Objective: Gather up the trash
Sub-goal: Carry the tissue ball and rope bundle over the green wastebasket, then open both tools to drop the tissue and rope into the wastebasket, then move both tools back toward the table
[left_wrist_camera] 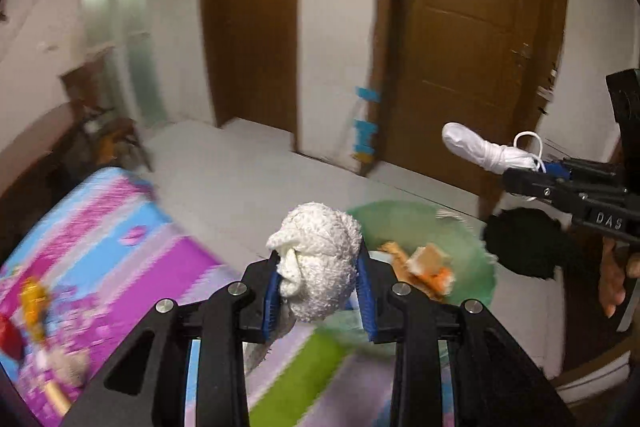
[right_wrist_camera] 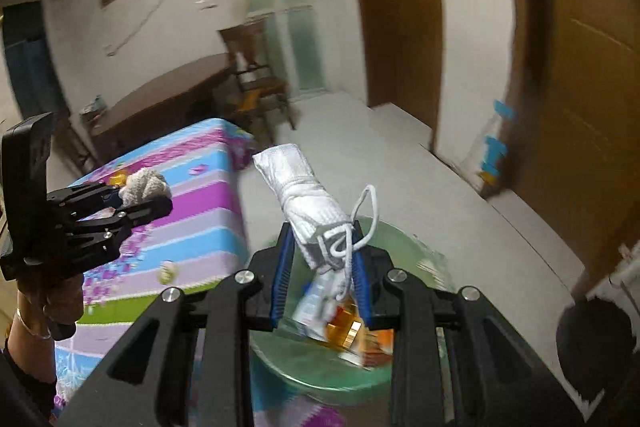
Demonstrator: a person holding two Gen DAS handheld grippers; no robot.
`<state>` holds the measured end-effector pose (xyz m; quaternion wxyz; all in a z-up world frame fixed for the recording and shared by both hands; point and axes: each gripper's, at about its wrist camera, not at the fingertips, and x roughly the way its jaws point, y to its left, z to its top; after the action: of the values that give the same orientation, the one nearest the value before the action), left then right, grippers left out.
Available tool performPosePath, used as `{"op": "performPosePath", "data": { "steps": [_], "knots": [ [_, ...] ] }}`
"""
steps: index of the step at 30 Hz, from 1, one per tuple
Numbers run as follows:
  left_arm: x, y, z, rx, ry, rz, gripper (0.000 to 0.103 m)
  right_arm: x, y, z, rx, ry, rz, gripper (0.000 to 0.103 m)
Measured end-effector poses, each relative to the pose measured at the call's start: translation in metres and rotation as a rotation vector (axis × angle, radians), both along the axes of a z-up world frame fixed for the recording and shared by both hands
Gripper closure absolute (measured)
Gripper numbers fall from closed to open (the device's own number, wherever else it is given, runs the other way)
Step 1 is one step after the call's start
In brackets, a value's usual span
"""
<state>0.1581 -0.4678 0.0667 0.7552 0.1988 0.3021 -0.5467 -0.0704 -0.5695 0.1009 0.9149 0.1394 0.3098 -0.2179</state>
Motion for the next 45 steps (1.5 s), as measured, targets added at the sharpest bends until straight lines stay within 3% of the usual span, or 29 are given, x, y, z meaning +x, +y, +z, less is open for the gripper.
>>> {"op": "performPosePath", "data": {
  "steps": [7, 11, 16, 23, 26, 37, 45],
  "knots": [
    [-0.020, -0.084, -0.057, 0.101, 0.064, -0.059, 0.070, -0.003, -0.029, -0.049, 0.070, 0.137, -0.075, 0.077],
    [-0.030, -0.107, -0.094, 0.166, 0.073, -0.064, 0.070, 0.005, -0.034, -0.078, 0.117, 0.199, -0.073, 0.077],
    [-0.040, -0.122, -0.119, 0.211, 0.038, -0.066, 0.070, 0.007, -0.034, -0.088, 0.131, 0.207, -0.068, 0.077],
    [-0.041, -0.117, -0.118, 0.210, -0.012, -0.050, 0.067, 0.003, -0.040, -0.083, 0.124, 0.185, -0.062, 0.074],
    [-0.037, -0.107, -0.113, 0.212, -0.025, -0.036, 0.048, 0.000, -0.046, -0.087, 0.124, 0.183, -0.078, 0.066],
    [-0.038, -0.090, -0.103, 0.194, -0.091, -0.001, 0.048, -0.009, -0.044, -0.075, 0.102, 0.160, -0.084, 0.066],
    [-0.023, -0.047, -0.083, 0.154, -0.148, 0.090, 0.048, 0.005, -0.022, -0.060, 0.025, 0.109, -0.070, 0.066]
  ]
}}
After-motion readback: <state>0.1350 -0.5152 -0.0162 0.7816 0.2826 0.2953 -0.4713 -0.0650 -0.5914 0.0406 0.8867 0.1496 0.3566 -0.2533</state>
